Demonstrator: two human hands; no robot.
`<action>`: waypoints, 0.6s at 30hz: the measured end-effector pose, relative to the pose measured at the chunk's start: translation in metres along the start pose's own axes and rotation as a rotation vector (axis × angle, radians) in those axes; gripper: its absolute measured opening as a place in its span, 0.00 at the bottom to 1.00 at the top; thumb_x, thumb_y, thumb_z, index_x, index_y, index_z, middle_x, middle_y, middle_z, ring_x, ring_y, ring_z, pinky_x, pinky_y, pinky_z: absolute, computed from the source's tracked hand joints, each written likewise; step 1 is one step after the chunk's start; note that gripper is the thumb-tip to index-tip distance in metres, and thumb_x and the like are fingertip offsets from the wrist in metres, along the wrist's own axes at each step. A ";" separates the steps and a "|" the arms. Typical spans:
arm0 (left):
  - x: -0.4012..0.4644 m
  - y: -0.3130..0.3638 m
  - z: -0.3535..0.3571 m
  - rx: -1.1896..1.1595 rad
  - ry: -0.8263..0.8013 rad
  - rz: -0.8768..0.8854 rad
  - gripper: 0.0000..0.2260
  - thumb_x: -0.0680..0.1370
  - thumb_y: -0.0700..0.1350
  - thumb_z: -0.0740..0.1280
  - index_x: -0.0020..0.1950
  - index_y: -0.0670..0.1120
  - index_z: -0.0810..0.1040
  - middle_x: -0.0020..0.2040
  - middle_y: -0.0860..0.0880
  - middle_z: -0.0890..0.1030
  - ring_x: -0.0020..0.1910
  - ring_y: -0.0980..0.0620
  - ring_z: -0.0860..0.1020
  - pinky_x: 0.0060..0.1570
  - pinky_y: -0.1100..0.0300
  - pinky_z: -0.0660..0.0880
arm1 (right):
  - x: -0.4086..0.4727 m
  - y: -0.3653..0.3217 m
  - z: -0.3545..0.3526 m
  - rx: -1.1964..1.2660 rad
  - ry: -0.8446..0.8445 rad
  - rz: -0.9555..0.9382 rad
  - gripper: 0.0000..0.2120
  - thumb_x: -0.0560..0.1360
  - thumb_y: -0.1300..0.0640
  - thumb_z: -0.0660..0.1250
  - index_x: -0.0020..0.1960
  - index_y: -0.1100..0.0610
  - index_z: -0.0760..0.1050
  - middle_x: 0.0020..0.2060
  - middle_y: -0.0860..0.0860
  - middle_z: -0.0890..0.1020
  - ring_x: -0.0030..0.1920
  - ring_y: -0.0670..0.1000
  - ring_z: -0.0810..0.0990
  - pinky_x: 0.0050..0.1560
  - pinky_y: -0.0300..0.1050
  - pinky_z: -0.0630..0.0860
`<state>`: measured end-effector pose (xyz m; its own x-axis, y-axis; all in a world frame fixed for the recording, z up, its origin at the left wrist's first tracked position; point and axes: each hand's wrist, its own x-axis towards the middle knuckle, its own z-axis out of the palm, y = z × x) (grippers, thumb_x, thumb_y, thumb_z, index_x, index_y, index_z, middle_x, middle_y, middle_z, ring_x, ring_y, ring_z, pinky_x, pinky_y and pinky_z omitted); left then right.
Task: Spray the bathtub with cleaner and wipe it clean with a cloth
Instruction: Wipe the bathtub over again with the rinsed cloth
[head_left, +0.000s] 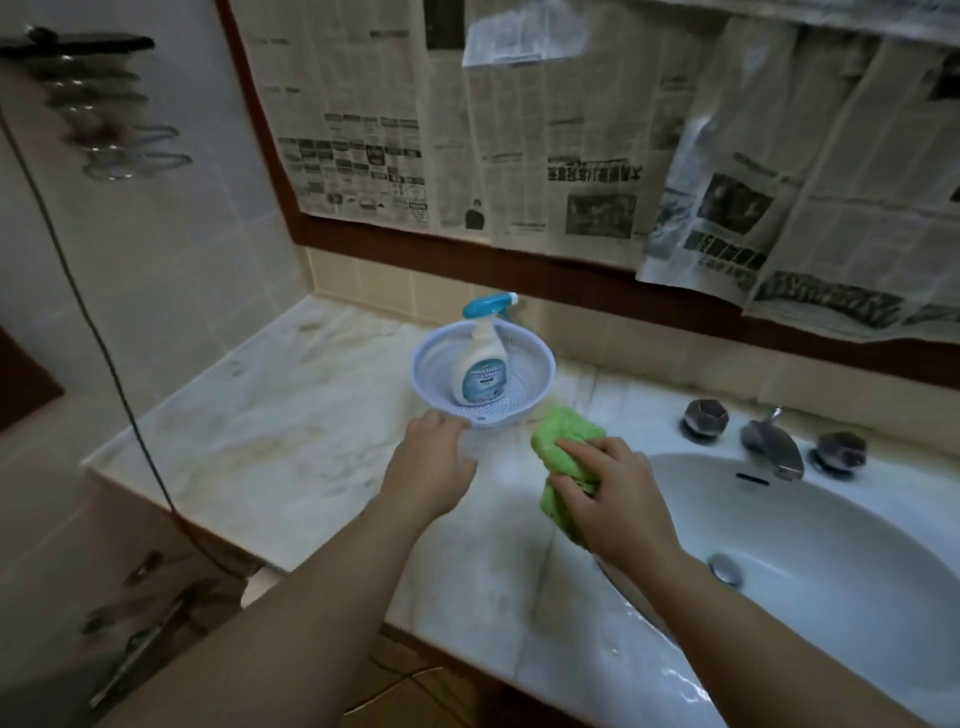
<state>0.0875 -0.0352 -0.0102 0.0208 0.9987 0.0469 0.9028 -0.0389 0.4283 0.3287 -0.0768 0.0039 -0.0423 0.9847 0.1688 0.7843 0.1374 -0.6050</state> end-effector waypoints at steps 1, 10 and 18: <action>0.018 -0.007 0.002 0.020 -0.010 0.011 0.24 0.78 0.51 0.69 0.74 0.52 0.73 0.71 0.49 0.71 0.72 0.46 0.66 0.67 0.50 0.71 | 0.015 -0.004 0.004 -0.014 0.006 -0.005 0.20 0.77 0.47 0.70 0.68 0.41 0.78 0.63 0.46 0.76 0.58 0.54 0.69 0.60 0.47 0.68; 0.091 -0.061 0.037 0.091 0.086 0.208 0.14 0.67 0.48 0.73 0.52 0.52 0.85 0.48 0.47 0.81 0.54 0.42 0.75 0.50 0.52 0.77 | 0.128 -0.029 0.041 -0.195 -0.136 -0.197 0.19 0.77 0.46 0.68 0.68 0.39 0.77 0.65 0.46 0.73 0.60 0.56 0.71 0.63 0.54 0.71; 0.076 -0.083 0.045 -0.072 0.203 0.319 0.09 0.71 0.47 0.66 0.46 0.52 0.86 0.54 0.47 0.80 0.60 0.45 0.69 0.61 0.54 0.71 | 0.174 -0.035 0.072 -0.173 -0.355 -0.348 0.18 0.76 0.49 0.72 0.66 0.42 0.80 0.69 0.47 0.71 0.69 0.53 0.66 0.72 0.52 0.67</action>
<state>0.0339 0.0451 -0.0827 0.2033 0.9094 0.3629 0.8319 -0.3558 0.4257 0.2493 0.0970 -0.0016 -0.5023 0.8635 0.0448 0.7757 0.4729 -0.4179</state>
